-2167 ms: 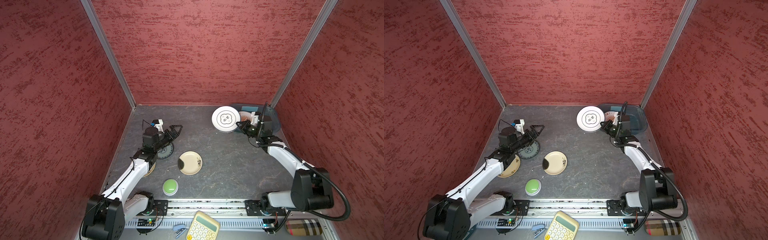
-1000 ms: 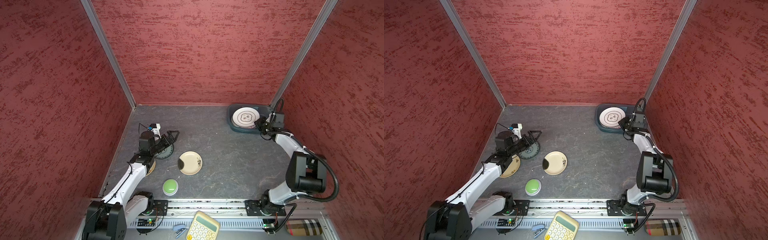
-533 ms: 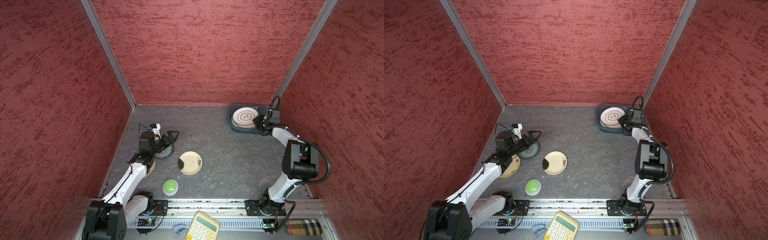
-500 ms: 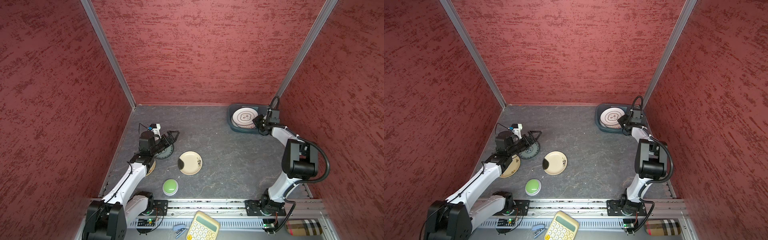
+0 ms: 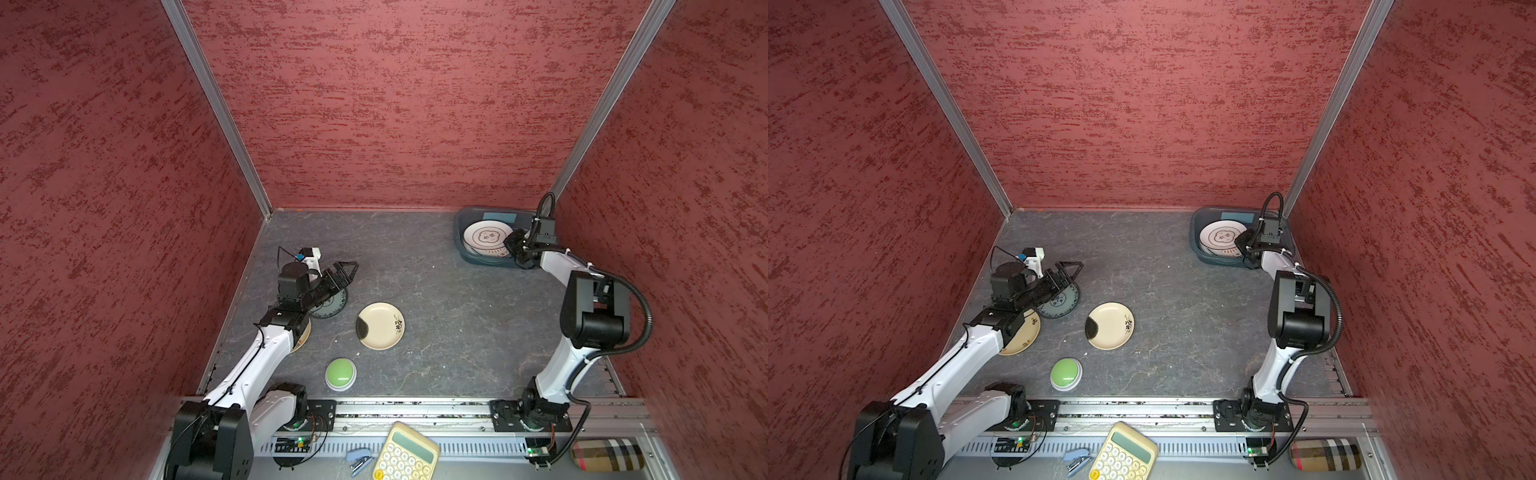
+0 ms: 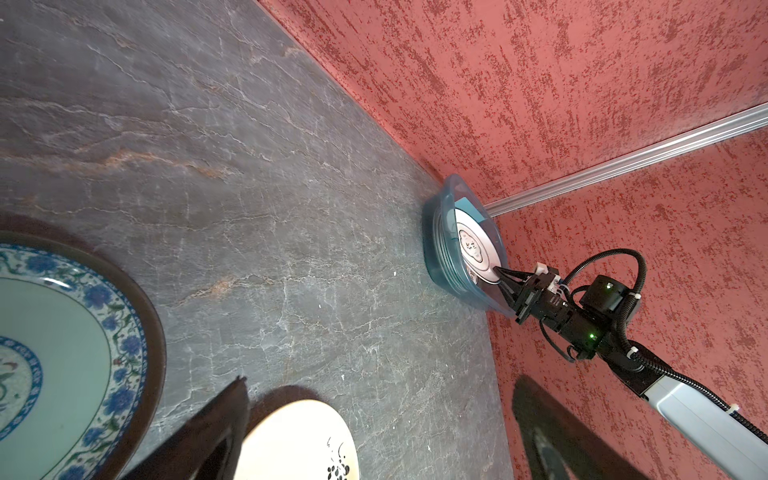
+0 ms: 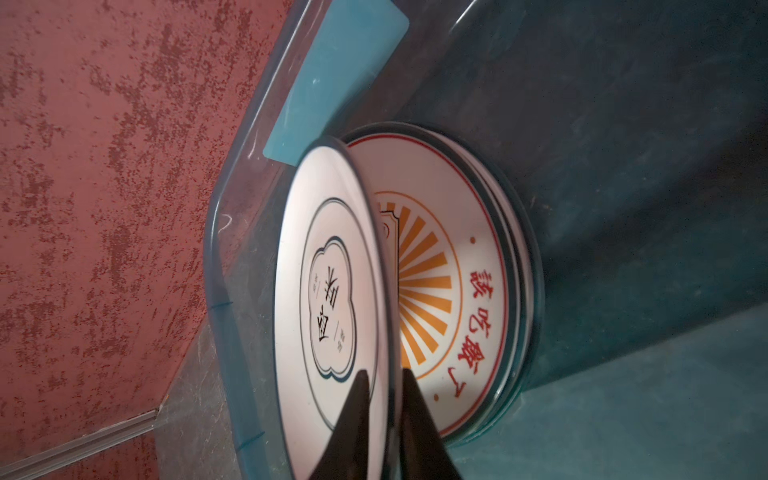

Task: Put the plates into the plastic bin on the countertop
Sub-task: 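Lower the held cloud-motif plate into the blue bin with the right gripper, then open the right gripper to release the plate onto the stack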

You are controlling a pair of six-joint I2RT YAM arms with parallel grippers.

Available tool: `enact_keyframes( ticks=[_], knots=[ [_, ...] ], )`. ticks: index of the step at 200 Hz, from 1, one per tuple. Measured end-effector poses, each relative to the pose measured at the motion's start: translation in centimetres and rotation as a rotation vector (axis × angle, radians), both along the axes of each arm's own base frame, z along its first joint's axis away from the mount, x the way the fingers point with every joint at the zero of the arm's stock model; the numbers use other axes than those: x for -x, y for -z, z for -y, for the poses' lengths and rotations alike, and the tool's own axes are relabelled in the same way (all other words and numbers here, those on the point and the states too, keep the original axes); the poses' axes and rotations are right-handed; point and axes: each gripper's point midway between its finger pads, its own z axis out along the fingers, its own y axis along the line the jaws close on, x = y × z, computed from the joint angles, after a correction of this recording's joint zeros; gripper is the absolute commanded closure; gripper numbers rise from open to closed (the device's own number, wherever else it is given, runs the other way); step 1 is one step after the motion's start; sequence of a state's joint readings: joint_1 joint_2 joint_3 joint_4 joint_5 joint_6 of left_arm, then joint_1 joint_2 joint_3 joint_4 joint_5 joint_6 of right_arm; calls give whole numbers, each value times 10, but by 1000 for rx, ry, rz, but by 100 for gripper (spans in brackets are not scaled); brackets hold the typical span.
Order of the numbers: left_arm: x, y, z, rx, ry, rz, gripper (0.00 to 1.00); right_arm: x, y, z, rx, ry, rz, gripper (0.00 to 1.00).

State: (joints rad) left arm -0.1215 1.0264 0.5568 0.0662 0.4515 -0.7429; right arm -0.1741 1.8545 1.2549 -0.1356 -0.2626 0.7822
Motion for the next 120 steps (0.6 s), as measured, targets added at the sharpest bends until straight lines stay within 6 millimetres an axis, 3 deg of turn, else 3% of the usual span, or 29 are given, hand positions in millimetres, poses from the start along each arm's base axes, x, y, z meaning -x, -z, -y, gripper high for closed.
enact_keyframes(
  ticks=[15,43,75,120],
  knots=[
    [0,0,0,0,0,0,1,0,-1,0,2,-6,-4,62],
    [0,0,0,0,-1,0,1,-2,-5,0,14,-13,-3,53],
    [0,0,-1,0,-3,0,1,-1,-5,6,50,-1,-22,52],
    [0,0,-1,0,-4,-1,1,2,-10,20,119,43,-53,40]
  ],
)
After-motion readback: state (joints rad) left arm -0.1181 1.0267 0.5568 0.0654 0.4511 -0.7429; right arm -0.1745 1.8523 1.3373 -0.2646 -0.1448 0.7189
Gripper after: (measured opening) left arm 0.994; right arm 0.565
